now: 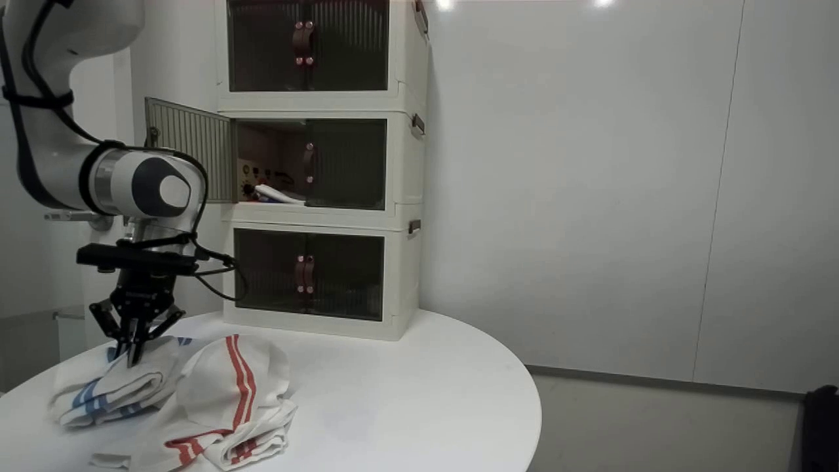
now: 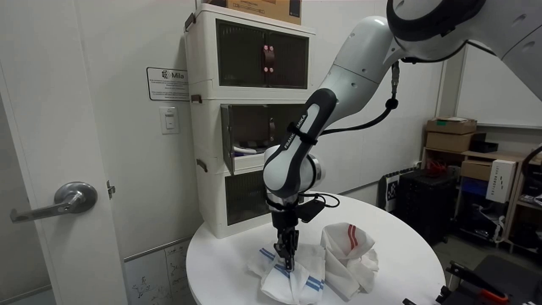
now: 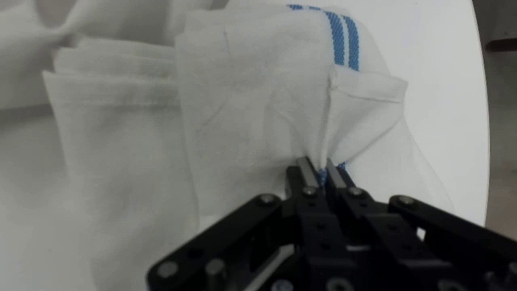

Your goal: Place one towel inside the middle shelf

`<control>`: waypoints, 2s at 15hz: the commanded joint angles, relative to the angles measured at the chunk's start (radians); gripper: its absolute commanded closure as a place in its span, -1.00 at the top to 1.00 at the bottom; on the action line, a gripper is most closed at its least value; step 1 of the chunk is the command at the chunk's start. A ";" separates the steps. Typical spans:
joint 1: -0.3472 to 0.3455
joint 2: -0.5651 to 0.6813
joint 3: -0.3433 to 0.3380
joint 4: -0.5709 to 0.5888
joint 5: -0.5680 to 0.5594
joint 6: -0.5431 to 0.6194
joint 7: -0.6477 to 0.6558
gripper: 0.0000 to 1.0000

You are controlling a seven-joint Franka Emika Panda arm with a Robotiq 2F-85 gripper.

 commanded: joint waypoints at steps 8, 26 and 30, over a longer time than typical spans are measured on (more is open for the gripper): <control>-0.044 -0.160 0.004 -0.078 0.094 0.009 0.043 -0.97; 0.070 -0.288 -0.097 0.043 -0.109 -0.097 0.210 -0.97; 0.092 -0.312 -0.112 0.087 -0.160 -0.081 0.267 -0.97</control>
